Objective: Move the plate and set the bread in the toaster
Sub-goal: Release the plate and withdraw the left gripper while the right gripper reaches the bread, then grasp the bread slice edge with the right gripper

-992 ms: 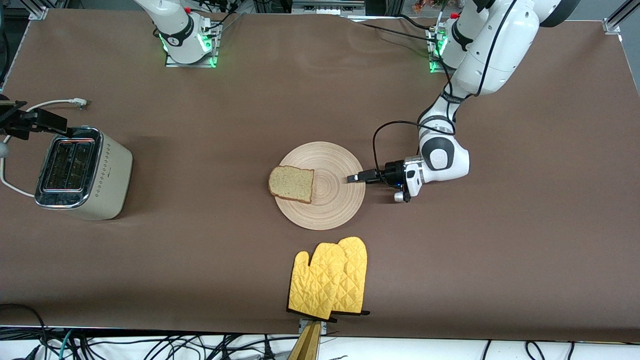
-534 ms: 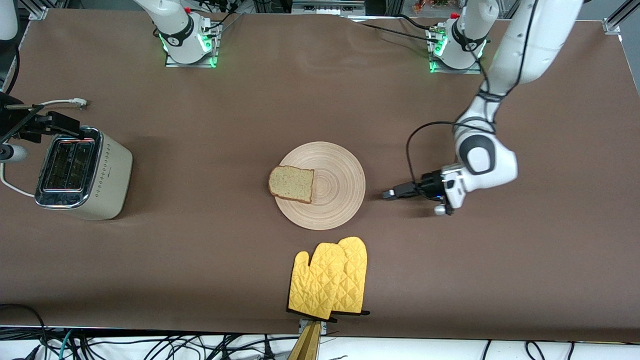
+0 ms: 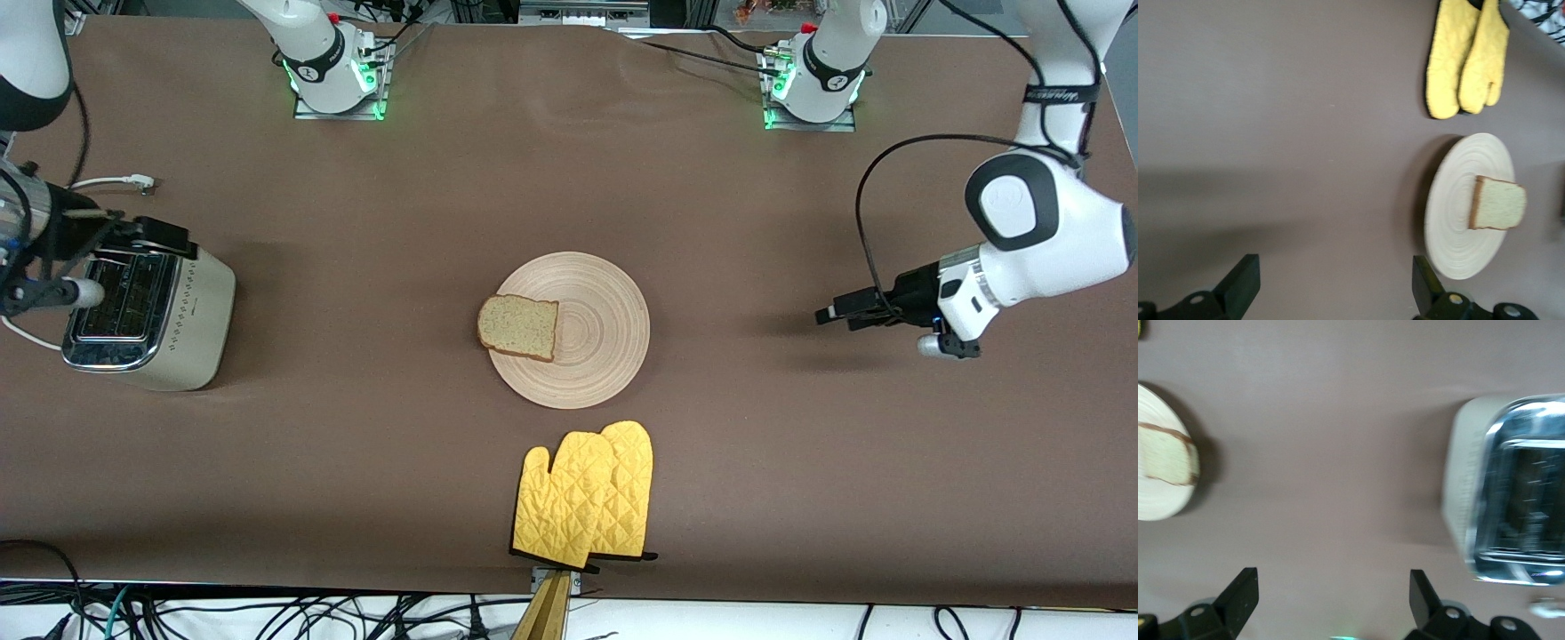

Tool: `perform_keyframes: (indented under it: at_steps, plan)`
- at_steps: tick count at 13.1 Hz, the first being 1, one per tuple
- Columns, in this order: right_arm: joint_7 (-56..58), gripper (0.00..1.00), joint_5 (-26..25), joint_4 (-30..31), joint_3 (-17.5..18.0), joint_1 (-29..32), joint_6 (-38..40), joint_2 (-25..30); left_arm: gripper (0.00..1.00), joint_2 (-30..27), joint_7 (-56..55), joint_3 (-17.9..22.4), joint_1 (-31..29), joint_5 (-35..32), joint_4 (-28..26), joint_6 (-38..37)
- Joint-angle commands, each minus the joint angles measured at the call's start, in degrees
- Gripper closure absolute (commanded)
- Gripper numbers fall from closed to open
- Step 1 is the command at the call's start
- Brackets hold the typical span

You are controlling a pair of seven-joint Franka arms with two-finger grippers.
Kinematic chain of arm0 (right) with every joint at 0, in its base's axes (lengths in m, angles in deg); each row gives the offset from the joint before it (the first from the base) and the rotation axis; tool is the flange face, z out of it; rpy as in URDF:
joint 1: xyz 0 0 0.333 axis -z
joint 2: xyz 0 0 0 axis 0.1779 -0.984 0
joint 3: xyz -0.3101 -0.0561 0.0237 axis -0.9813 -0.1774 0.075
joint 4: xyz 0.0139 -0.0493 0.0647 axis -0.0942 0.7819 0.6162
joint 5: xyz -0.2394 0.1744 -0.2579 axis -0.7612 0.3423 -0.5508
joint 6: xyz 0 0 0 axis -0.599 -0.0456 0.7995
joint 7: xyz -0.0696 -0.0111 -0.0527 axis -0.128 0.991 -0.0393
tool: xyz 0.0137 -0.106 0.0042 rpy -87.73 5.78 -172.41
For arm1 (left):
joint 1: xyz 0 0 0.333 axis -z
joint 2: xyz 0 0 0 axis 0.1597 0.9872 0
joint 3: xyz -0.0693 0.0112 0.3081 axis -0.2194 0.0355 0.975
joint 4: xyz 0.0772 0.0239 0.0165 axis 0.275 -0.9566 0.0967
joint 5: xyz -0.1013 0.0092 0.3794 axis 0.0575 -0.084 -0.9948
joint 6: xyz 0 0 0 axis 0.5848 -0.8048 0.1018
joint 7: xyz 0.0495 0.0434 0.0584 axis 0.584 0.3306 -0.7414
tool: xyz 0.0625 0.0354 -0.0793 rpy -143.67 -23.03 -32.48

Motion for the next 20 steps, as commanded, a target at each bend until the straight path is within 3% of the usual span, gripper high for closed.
perform_keyframes:
  at_steps: [1, 3, 5, 9, 12, 14, 17, 20]
  plan:
    - [-5.7, 0.0, 4.0, 0.3, 0.1, -2.6, -3.1, -3.1, 0.0, -6.2, -11.7, -1.2, -1.1, -15.2, -0.5, -2.9]
    - [-6.9, 0.0, 6.0, 0.3, 0.1, -6.2, -6.8, -6.5, 0.0, -7.6, -18.0, -2.9, -1.1, -23.4, 4.4, -8.9]
    - [-9.8, 0.0, 12.1, 0.3, 0.1, -7.6, -9.9, -10.1, 0.0, -8.2, -22.3, -4.6, -1.1, -32.2, 10.3, -16.0]
    - [-9.9, 0.0, 17.7, 0.6, 0.1, -10.2, -16.6, -16.3, 0.0, -9.4, -29.0, -7.7, -0.8, -40.0, 17.4, -24.0]
    - [-9.8, 0.0, 23.7, 2.3, 0.1, -12.4, -22.7, -19.7, 0.0, -9.4, -31.8, -5.6, 0.3, -40.1, 21.9, -29.7]
    - [-9.9, 0.0, 24.6, 4.1, 0.1, -15.0, -27.5, -20.6, 0.0, -9.1, -32.4, 1.7, 5.9, -38.3, 24.7, -31.6]
    - [-10.2, 0.0, 24.7, 4.9, 0.1, -18.0, -31.5, -23.3, 0.0, -8.7, -32.4, 2.5, 6.4, -36.7, 28.6, -33.1]
    - [-10.2, 0.0, 28.1, 4.9, 0.2, -19.6, -31.5, -25.2, 0.0, -8.6, -31.8, 4.6, 6.3, -35.2, 29.7, -33.2]
